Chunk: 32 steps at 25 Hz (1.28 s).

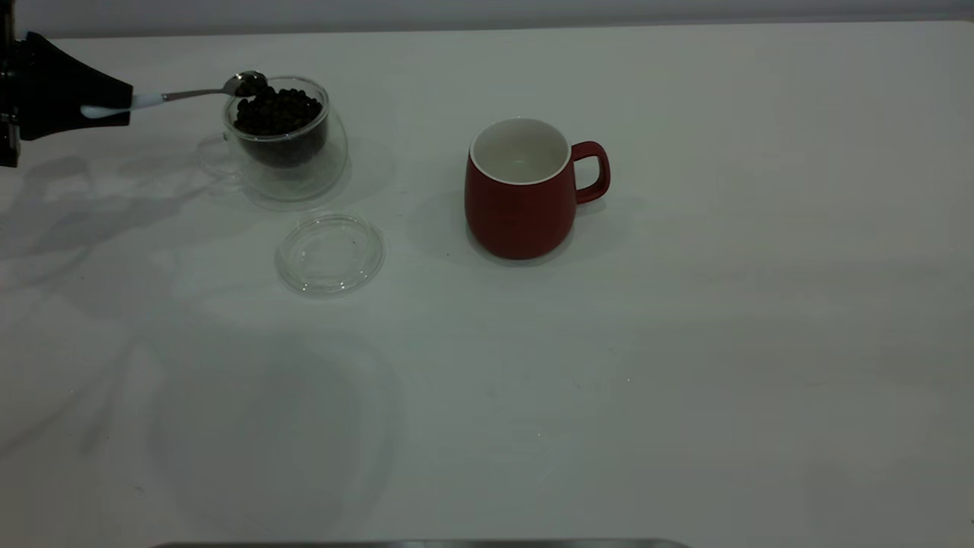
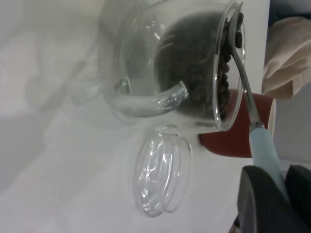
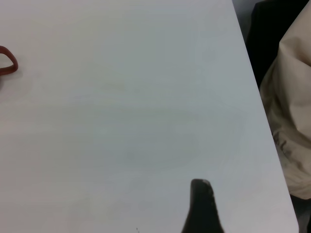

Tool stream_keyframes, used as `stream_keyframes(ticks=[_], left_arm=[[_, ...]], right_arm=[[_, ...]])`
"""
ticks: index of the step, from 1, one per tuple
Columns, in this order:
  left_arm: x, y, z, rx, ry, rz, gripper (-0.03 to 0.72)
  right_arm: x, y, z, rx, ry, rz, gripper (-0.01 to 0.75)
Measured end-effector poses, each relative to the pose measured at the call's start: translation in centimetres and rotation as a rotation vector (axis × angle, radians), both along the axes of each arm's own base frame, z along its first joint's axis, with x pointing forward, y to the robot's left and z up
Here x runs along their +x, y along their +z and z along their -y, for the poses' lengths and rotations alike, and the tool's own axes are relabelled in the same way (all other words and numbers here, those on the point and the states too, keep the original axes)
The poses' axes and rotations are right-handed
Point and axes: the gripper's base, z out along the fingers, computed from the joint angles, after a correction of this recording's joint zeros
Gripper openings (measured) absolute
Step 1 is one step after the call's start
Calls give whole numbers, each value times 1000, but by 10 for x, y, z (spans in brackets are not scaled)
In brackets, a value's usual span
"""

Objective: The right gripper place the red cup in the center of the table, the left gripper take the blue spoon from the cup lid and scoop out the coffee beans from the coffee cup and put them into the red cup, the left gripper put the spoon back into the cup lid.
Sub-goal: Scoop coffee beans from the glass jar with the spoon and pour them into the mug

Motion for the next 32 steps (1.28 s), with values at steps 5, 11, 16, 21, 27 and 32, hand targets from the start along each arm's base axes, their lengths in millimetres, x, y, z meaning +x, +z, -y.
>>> stream_keyframes(ticks=[5, 11, 16, 21, 27, 32], left_arm=[[0, 0, 1, -10, 14, -31, 123], [1, 0, 9, -10, -7, -40, 123], [2, -1, 15, -13, -17, -54, 123], [3, -1, 20, -14, -27, -60, 123], [5, -1, 30, -16, -43, -71, 123], [6, 1, 34, -17, -49, -78, 123]], right_arm=[[0, 0, 0, 0, 0, 0, 590], [0, 0, 0, 0, 0, 0, 590], [0, 0, 0, 0, 0, 0, 590], [0, 0, 0, 0, 0, 0, 590], [0, 0, 0, 0, 0, 0, 590], [0, 0, 0, 0, 0, 0, 590]])
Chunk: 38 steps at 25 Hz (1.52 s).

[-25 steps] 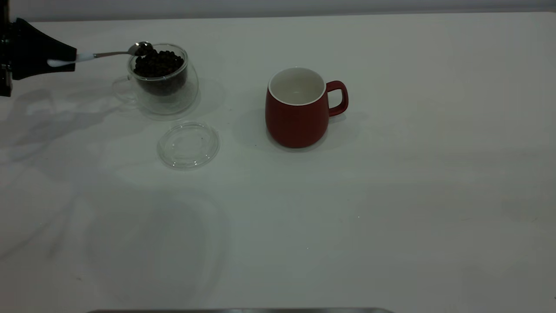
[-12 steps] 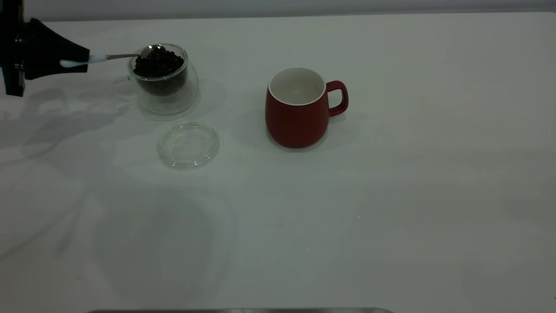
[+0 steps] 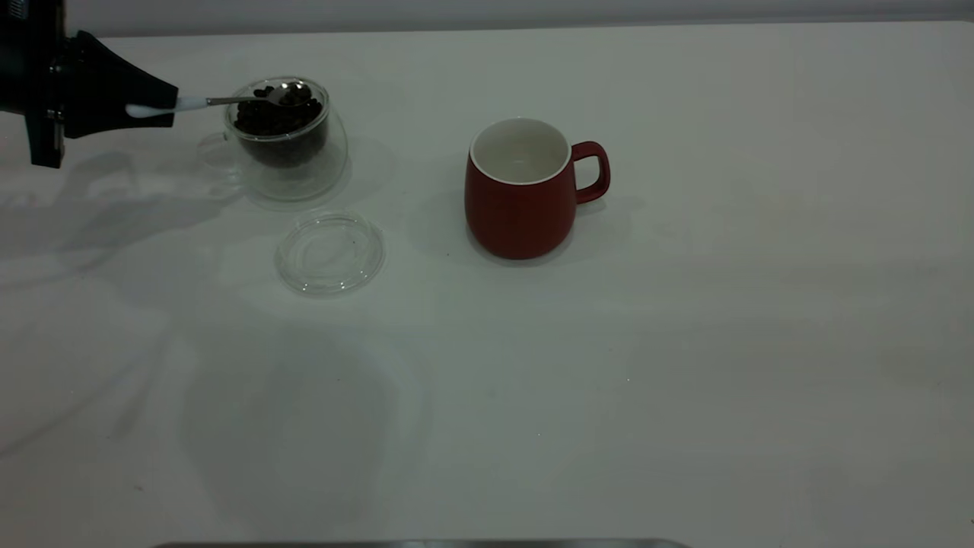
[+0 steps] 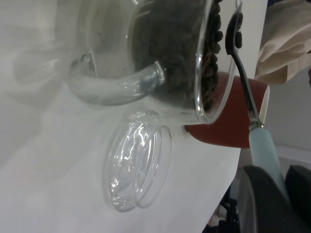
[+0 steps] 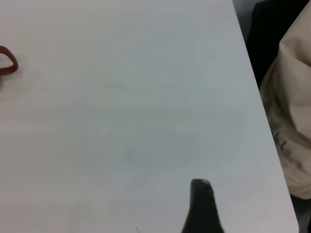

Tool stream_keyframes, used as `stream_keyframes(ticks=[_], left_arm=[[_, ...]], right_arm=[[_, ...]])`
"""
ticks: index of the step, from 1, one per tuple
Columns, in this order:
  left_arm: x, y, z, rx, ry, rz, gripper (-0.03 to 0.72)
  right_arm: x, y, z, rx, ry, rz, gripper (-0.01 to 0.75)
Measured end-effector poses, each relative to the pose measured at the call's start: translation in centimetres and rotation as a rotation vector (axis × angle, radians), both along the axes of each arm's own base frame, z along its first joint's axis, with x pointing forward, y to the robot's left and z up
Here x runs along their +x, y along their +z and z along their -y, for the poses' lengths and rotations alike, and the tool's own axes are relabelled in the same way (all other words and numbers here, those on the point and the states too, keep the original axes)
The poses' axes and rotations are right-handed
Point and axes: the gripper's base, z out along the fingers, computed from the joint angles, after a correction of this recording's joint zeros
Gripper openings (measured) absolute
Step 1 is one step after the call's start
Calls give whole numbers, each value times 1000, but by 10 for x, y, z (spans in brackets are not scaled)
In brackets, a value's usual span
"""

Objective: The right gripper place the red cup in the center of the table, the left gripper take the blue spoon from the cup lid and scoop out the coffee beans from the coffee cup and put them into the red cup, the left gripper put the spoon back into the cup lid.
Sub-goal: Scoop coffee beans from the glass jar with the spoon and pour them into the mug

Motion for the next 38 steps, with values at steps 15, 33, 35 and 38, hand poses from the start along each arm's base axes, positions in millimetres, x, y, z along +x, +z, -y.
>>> stream_keyframes(ticks=[15, 33, 35, 38], left_arm=[[7, 28, 18, 12, -34, 36, 123], [5, 28, 119, 7, -264, 28, 123], [4, 28, 126, 6, -282, 28, 123], [2, 28, 138, 6, -308, 27, 123]], right_arm=[[0, 0, 0, 0, 0, 0, 590], [0, 0, 0, 0, 0, 0, 590], [0, 0, 0, 0, 0, 0, 590], [0, 0, 0, 0, 0, 0, 590]])
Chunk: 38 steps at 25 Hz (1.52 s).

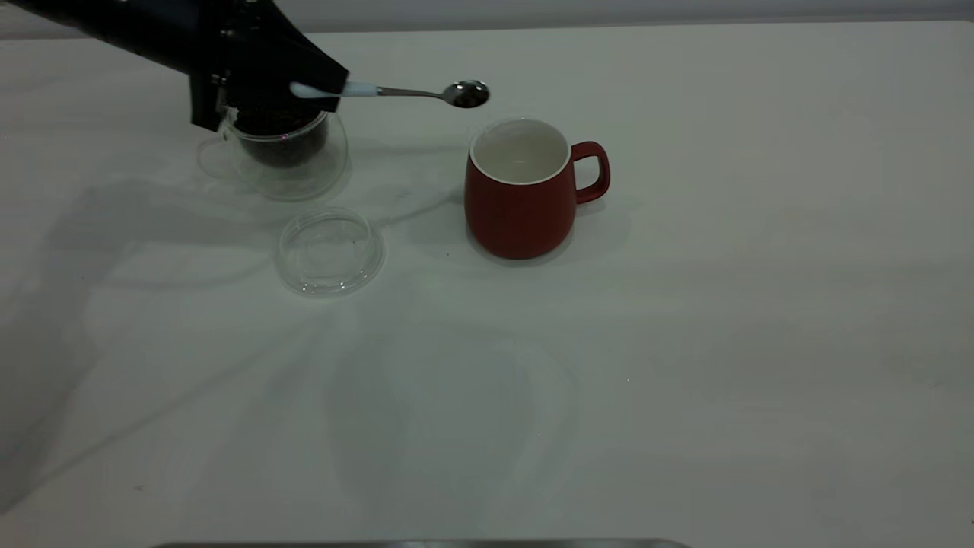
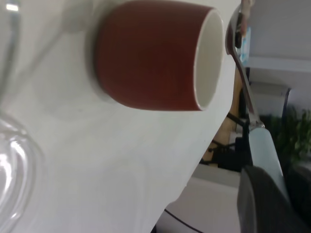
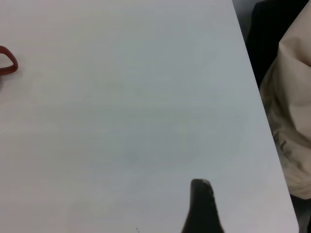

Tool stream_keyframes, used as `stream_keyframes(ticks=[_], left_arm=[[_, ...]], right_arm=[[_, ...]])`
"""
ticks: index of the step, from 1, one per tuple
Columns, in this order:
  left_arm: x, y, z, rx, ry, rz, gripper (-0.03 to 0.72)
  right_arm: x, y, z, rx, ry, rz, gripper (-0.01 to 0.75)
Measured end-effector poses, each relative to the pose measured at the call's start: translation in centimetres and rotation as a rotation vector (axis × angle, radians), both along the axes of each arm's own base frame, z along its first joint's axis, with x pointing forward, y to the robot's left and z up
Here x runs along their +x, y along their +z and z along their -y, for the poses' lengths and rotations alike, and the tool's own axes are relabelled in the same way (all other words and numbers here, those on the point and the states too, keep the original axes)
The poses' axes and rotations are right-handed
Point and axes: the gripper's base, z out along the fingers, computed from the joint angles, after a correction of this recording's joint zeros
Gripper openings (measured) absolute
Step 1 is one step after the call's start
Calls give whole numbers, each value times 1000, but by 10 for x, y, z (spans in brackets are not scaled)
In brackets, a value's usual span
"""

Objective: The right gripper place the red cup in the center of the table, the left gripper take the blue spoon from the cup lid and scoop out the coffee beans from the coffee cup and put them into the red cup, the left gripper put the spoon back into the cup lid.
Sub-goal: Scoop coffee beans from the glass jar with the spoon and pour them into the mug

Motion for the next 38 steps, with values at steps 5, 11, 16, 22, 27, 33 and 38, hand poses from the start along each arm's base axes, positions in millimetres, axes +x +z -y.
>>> stream_keyframes(ticks=[5, 11, 16, 22, 27, 33, 38], left_arm=[[-3, 0, 16, 0, -37, 1, 123], [-5, 0, 26, -2, -71, 20, 123], [-6, -3, 26, -4, -80, 30, 123], [-8, -15, 26, -7, -94, 28, 123], [-8, -17, 26, -12, -123, 85, 123], [-6, -18, 25, -3, -144, 158, 123], [-5, -19, 25, 1, -176, 241, 123]], right_arm=[[0, 0, 0, 0, 0, 0, 590], [0, 0, 0, 0, 0, 0, 590], [0, 0, 0, 0, 0, 0, 590], [0, 0, 0, 0, 0, 0, 590], [0, 0, 0, 0, 0, 0, 590], [0, 0, 0, 0, 0, 0, 590], [0, 0, 0, 0, 0, 0, 590]])
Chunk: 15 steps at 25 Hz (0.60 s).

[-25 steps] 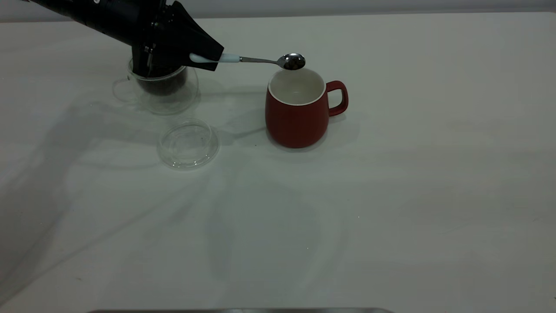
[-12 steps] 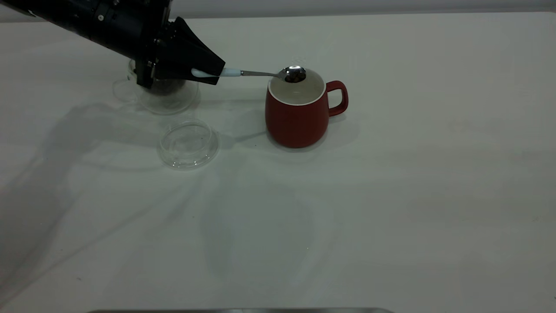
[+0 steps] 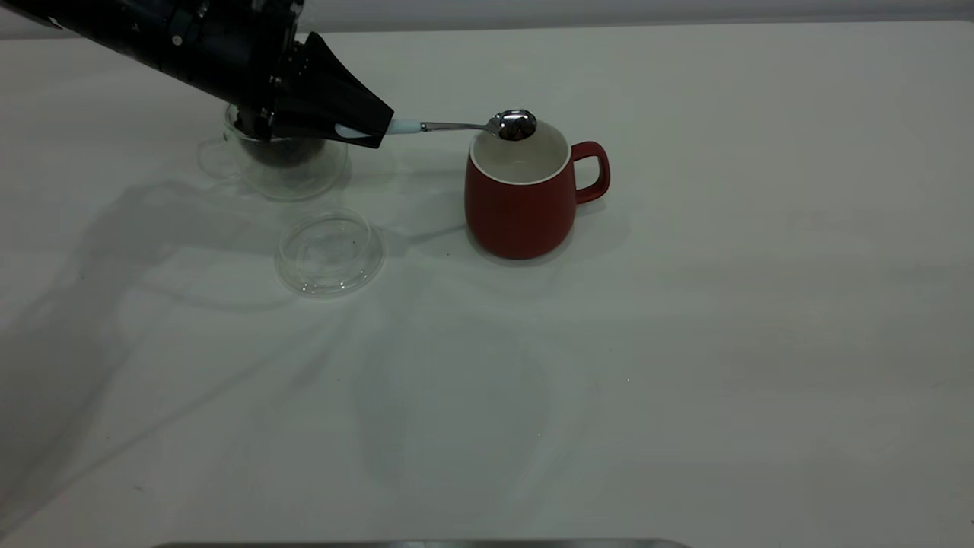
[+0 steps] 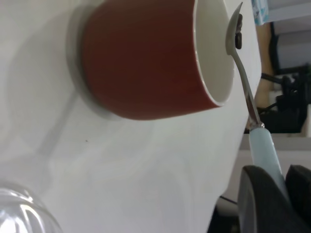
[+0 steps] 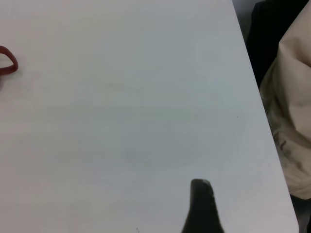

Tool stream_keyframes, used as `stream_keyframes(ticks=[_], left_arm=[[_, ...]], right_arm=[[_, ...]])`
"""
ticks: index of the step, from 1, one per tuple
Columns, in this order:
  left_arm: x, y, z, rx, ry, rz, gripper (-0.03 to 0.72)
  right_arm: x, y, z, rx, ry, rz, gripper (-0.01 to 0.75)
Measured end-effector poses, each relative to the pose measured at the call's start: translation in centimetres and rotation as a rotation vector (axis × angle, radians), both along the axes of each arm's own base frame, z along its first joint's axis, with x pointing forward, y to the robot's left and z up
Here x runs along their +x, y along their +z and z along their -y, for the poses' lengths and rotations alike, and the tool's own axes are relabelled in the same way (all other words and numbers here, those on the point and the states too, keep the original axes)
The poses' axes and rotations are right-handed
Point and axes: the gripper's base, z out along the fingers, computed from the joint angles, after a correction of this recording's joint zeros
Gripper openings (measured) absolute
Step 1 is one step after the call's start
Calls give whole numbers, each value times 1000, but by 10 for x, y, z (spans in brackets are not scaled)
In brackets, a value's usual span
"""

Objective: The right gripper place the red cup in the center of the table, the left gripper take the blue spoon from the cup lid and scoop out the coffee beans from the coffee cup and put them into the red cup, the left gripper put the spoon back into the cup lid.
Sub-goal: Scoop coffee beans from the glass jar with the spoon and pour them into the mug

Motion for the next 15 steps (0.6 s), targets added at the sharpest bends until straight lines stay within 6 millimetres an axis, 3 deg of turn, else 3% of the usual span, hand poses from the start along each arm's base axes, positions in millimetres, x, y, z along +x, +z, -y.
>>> stream_keyframes(ticks=[10, 15], left_arm=[[1, -1, 0, -29, -147, 281, 123], [3, -2, -1, -7, -154, 336, 123]], right_arm=[[0, 0, 0, 0, 0, 0, 590], [0, 0, 0, 0, 0, 0, 590]])
